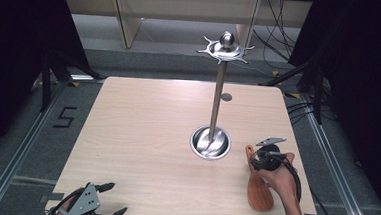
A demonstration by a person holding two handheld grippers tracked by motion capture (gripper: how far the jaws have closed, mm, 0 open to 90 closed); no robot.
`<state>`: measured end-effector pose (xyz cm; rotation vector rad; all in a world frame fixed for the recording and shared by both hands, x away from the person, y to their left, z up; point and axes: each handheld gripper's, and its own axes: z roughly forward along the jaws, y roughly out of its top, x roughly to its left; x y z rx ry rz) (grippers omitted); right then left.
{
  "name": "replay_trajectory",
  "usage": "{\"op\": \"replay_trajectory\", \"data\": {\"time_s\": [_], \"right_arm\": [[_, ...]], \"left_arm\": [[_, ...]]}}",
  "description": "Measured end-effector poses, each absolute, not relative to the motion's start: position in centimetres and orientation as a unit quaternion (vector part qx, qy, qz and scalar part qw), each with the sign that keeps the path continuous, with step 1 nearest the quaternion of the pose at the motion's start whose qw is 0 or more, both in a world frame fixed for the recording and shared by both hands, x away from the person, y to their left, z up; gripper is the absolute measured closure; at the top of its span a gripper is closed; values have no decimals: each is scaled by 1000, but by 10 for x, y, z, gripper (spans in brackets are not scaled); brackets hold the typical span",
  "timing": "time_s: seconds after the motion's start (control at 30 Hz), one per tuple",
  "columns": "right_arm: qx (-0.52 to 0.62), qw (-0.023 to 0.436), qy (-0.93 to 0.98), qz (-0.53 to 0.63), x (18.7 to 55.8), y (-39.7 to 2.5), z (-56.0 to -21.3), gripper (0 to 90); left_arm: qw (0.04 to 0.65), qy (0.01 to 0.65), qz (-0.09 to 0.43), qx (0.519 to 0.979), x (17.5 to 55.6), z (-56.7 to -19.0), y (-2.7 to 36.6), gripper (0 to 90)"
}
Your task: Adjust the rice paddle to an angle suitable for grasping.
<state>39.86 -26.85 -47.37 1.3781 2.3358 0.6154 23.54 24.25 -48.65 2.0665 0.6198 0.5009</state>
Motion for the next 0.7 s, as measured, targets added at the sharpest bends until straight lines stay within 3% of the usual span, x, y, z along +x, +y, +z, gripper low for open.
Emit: {"op": "replay_trajectory", "data": {"time_s": [0.3, 0.7], "right_arm": [[530, 122, 816, 196, 409, -264, -473, 450], [518, 102, 835, 154, 421, -257, -474, 503]], "left_arm": [[447, 253, 202, 834, 235, -486, 242, 179], [447, 261, 194, 833, 234, -487, 241, 179]]}}
